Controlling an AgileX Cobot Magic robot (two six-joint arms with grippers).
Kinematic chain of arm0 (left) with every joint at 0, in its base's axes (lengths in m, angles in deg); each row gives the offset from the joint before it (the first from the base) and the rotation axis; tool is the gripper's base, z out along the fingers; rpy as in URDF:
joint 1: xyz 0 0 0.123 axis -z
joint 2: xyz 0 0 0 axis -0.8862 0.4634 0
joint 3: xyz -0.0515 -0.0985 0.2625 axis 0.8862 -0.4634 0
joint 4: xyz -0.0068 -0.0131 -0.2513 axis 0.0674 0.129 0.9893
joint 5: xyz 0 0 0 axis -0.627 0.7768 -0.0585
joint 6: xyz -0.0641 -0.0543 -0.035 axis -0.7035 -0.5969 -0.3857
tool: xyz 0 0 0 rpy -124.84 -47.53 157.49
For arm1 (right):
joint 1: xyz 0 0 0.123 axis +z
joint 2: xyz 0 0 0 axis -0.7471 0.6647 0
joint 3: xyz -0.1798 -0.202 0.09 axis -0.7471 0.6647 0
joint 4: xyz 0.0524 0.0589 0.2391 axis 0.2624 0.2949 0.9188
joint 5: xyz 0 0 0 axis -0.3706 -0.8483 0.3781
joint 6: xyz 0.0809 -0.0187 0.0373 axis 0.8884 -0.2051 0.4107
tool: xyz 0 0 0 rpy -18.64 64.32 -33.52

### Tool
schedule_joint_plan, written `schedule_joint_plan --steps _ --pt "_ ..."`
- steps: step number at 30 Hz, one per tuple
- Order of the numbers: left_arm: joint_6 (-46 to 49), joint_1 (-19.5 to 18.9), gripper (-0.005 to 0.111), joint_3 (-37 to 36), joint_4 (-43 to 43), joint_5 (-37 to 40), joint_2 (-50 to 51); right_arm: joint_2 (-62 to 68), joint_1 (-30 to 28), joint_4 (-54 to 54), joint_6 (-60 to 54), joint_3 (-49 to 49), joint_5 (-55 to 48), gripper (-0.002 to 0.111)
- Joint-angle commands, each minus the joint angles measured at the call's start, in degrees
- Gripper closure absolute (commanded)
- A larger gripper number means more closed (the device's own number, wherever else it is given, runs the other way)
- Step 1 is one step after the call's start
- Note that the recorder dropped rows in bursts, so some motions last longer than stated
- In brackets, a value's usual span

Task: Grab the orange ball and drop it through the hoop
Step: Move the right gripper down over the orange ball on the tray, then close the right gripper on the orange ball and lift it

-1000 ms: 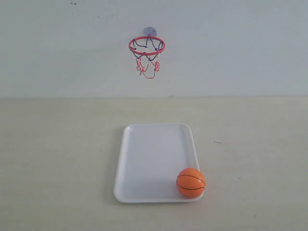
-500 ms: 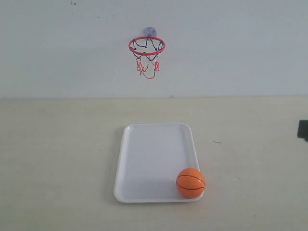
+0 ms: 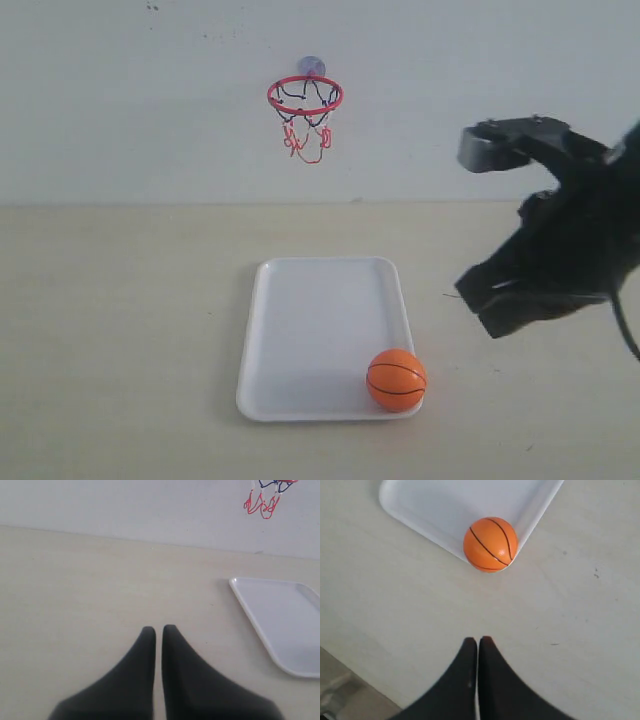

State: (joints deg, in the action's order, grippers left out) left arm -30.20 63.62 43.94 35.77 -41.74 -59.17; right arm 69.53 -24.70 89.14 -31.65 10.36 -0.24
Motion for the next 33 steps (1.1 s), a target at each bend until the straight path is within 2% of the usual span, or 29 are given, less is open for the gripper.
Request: schedule_joint_plan --steps 1,4,6,9,11,23,33 --pt "-0.46 -0.03 0.103 0.16 0.11 -0.74 -0.09 7.12 6.9 -11.88 15.25 -8.55 -5.36 0.107" --pt "-0.46 -0.03 0.103 0.16 0.11 -0.74 -0.09 11.87 8.32 -12.15 16.21 -12.49 -7.14 0.095" --pt "-0.46 -0.03 0.103 0.16 0.11 -0.74 -0.09 14.56 8.32 -9.84 17.03 -14.21 -7.04 0.08" --pt "-0.46 -0.03 0.103 0.16 0.11 -0.74 -0.09 18.37 8.32 -8.77 18.83 -15.42 -5.67 0.051" --pt "-0.46 -0.03 0.103 0.16 0.11 -0.74 -0.09 20.63 8.32 -8.77 19.95 -15.42 -4.17 0.042" --pt "-0.46 -0.03 0.103 0.16 0.11 -0.74 -0.09 31.94 8.32 -8.65 20.45 -15.42 6.03 0.042" --pt "-0.46 -0.03 0.103 0.16 0.11 -0.74 -0.09 33.16 8.32 -9.51 21.83 -16.18 8.48 0.042"
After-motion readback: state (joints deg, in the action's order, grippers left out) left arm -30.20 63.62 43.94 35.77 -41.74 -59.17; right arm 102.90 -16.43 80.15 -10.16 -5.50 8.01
